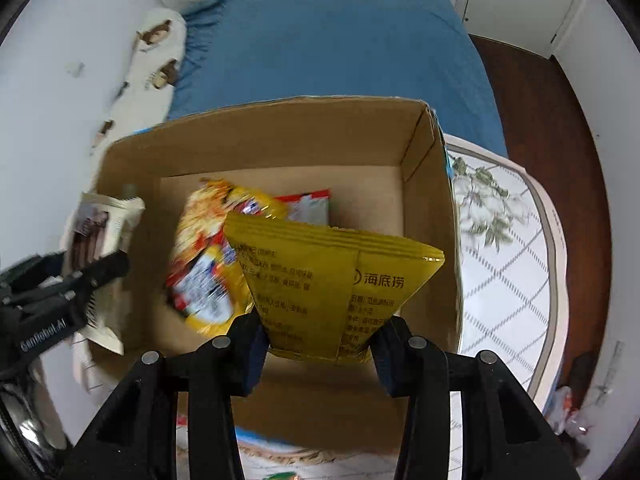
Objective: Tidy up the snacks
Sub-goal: 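Carry both packs into the box and open both tools, then move both tools back from the box toward the remaining snacks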
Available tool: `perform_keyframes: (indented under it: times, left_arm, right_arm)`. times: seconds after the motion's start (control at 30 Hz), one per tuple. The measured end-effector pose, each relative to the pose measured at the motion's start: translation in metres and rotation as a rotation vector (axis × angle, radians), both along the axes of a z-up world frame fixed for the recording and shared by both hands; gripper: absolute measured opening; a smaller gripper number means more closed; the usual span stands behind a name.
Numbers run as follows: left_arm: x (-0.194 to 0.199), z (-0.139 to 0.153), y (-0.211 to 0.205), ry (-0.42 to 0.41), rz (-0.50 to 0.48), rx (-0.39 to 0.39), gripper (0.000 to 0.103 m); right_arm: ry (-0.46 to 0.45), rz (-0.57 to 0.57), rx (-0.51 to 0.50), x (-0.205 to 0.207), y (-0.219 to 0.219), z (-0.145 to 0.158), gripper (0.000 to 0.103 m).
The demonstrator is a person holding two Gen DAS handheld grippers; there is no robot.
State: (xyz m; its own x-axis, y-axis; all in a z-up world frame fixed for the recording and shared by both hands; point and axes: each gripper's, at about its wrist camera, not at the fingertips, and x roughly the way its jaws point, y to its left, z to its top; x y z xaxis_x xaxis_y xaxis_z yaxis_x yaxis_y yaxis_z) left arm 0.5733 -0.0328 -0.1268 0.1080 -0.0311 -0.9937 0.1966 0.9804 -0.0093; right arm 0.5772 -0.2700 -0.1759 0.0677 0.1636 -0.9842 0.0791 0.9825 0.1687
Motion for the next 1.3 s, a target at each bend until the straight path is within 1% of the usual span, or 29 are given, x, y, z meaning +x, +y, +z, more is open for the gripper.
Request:
perform_keyframes:
  times: [0.03, 0.1, 0.17, 0.2, 0.23, 0.3, 0.33, 0.37, 0.4, 0.43, 0.47, 0.5, 0.67, 0.8, 0.87, 1.07, 1.17, 1.3]
  left_arm:
    - [0.010, -0.011, 0.002, 0.009, 0.005, 0.011, 0.053]
    - [0.025, -0.022, 0.003, 0.027, 0.013, 0.032, 0.053]
    - [0.041, -0.043, 0.007, 0.040, 0.018, 0.052, 0.053]
    - [0.046, -0.047, 0.007, 0.045, 0.021, 0.060, 0.053]
    - [0.052, -0.056, 0.010, 0.046, 0.021, 0.065, 0.054]
    - [0.059, -0.061, 0.011, 0.045, 0.030, 0.070, 0.054]
    - [0.061, -0.063, 0.011, 0.047, 0.035, 0.071, 0.055]
    - [0.065, -0.067, 0.013, 0.049, 0.047, 0.068, 0.056]
    - [0.067, -0.069, 0.016, 0.050, 0.064, 0.050, 0.063]
    - [0.068, -0.070, 0.018, 0.052, 0.077, 0.022, 0.079]
    - [0.069, -0.071, 0.020, 0.051, 0.087, -0.002, 0.086]
    - [0.068, -0.069, 0.021, 0.039, 0.091, -0.023, 0.089]
    - [0.058, -0.058, 0.022, -0.011, 0.093, -0.049, 0.089]
    - [0.038, -0.043, 0.023, -0.098, 0.100, -0.053, 0.089]
    - [0.027, -0.037, 0.024, -0.132, 0.094, -0.047, 0.089]
    - [-0.019, -0.018, 0.025, -0.213, 0.086, -0.065, 0.089]
    - [-0.040, -0.011, 0.023, -0.241, 0.080, -0.066, 0.089]
    - [-0.060, -0.001, 0.023, -0.264, 0.089, -0.086, 0.089]
  right_arm:
    - [0.009, -0.002, -0.009, 0.007, 0.000, -0.007, 0.047]
    - [0.034, 0.000, -0.029, 0.022, 0.000, -0.022, 0.047]
    - [0.049, 0.006, -0.052, 0.031, 0.000, -0.033, 0.047]
    - [0.053, 0.010, -0.063, 0.035, 0.000, -0.042, 0.047]
    - [0.054, 0.010, -0.071, 0.039, 0.000, -0.047, 0.047]
    - [0.058, -0.001, -0.089, 0.047, -0.003, -0.057, 0.049]
    - [0.061, -0.008, -0.095, 0.050, -0.004, -0.061, 0.059]
    - [0.073, -0.014, -0.099, 0.053, -0.006, -0.065, 0.080]
    - [0.079, -0.020, -0.098, 0.055, -0.007, -0.069, 0.089]
    - [0.078, -0.023, -0.093, 0.057, -0.009, -0.072, 0.092]
    - [0.071, -0.026, -0.093, 0.058, -0.010, -0.072, 0.092]
    - [0.069, -0.027, -0.092, 0.059, -0.010, -0.072, 0.092]
    - [0.058, -0.035, -0.056, 0.052, -0.014, -0.066, 0.092]
    - [0.013, -0.061, -0.029, 0.034, -0.016, -0.049, 0.092]
    - [-0.012, -0.056, -0.033, 0.024, -0.014, -0.042, 0.092]
    - [-0.098, -0.059, -0.047, -0.013, -0.007, -0.017, 0.092]
    - [-0.143, -0.058, -0.057, -0.033, -0.002, -0.003, 0.092]
    - [-0.194, -0.056, -0.070, -0.058, 0.005, 0.013, 0.092]
